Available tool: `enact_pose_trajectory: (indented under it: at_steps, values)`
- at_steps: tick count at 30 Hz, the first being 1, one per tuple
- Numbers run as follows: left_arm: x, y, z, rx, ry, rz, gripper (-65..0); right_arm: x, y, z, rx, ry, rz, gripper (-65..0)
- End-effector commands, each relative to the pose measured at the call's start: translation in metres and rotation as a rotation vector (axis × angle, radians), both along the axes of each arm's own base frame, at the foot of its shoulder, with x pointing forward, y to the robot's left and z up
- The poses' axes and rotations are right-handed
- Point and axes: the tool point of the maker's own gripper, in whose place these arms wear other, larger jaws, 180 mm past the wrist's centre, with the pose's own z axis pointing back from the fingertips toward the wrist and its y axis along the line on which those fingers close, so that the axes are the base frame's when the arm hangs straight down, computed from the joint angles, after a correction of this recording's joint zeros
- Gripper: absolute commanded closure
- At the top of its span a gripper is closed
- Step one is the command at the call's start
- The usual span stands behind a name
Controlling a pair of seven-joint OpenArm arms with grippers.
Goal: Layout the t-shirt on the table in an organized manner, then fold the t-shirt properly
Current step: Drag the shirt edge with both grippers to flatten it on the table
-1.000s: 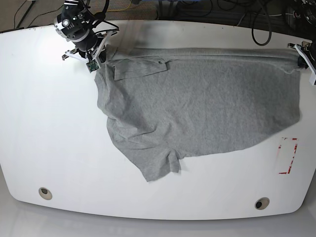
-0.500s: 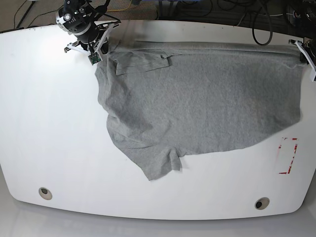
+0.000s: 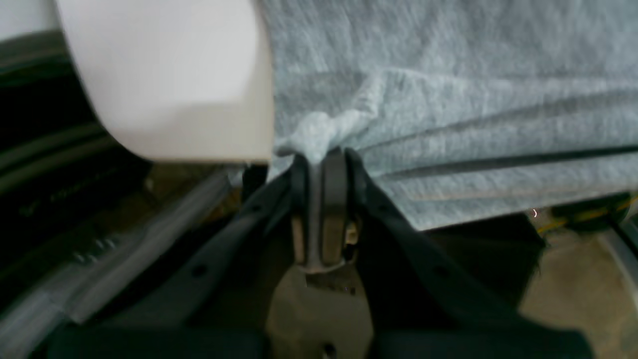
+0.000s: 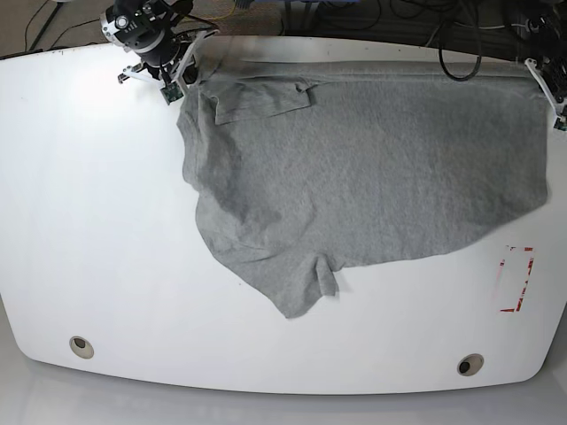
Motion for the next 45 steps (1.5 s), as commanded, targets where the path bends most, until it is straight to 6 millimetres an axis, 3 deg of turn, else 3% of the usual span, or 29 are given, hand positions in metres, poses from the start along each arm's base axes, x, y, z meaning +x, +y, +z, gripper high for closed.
enact_pose_trajectory:
  at_steps: [1,12,18,31,36,45]
  values:
    - [-0.009,0.014,0.007,0.075,0.037,0.015,0.0,-0.001,-0.015,0.004,-0.055,-0.003,0.004,-0.2]
    - [0.009,0.000,-0.001,0.069,-0.002,-0.049,0.0,0.006,-0.016,0.007,-0.058,-0.021,0.005,-0.2]
    - [0.025,-0.001,0.004,0.070,-0.044,-0.057,0.0,0.011,-0.018,0.008,-0.063,-0.032,0.004,-0.2]
    - [0.026,0.018,-0.011,0.034,-0.028,-0.022,0.0,0.035,-0.017,0.017,-0.063,-0.091,0.002,-0.2]
    - [0.024,0.029,-0.014,0.035,-0.007,-0.008,0.0,0.037,-0.016,0.019,-0.058,-0.100,0.001,-0.2]
    - [0.023,0.029,-0.016,0.029,-0.002,-0.004,0.0,0.038,-0.015,0.020,-0.054,-0.105,-0.001,-0.2]
